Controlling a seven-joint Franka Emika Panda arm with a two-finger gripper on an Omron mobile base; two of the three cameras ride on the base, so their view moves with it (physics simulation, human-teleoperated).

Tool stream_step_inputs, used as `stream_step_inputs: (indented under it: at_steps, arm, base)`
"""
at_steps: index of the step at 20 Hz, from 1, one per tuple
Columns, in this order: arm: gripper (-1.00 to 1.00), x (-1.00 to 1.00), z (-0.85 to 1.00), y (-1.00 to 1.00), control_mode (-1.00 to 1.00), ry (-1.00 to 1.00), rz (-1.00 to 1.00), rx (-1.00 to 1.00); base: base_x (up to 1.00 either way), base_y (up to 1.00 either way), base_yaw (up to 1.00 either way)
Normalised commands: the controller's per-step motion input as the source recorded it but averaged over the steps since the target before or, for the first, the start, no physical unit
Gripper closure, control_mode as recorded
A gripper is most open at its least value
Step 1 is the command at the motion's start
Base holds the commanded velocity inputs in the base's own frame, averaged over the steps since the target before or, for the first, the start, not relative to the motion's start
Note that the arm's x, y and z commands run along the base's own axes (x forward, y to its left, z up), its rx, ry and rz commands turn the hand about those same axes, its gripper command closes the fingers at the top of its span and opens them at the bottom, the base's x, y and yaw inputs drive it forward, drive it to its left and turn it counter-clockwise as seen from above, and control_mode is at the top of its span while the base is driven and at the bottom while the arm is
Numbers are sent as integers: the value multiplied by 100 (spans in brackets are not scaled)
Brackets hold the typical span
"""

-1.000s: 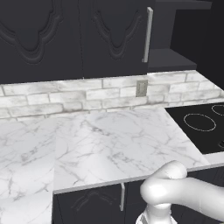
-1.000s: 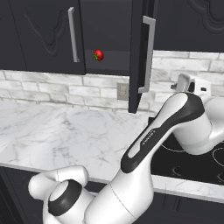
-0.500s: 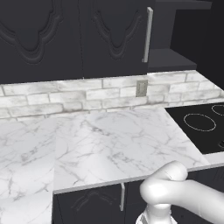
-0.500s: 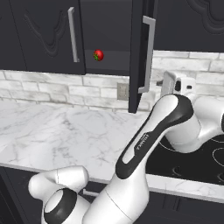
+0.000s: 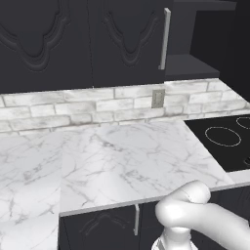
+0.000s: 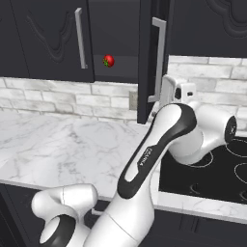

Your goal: Pick the tomato from the counter and place it in the cabinet. Then close the cabinet.

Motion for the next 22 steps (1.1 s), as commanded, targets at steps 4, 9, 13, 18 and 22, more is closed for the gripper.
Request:
stream_step_inputs:
  at_steps: [4, 9, 13, 18, 22]
  arm:
    - [-100, -9, 39, 58, -100, -16, 12, 0]
    - [-100, 22, 17, 85, -100, -8, 7, -2]
    - [-100, 100, -30, 100, -100, 4, 0, -20]
    - [-100, 100, -8, 100, -100, 3, 0, -16]
    - [-100, 100, 0, 84, -100, 0, -1, -11]
  base:
    - [0, 0, 0]
    - [0, 0, 0]
    - [0, 0, 0]
    - [0, 0, 0]
    - [0, 0, 0]
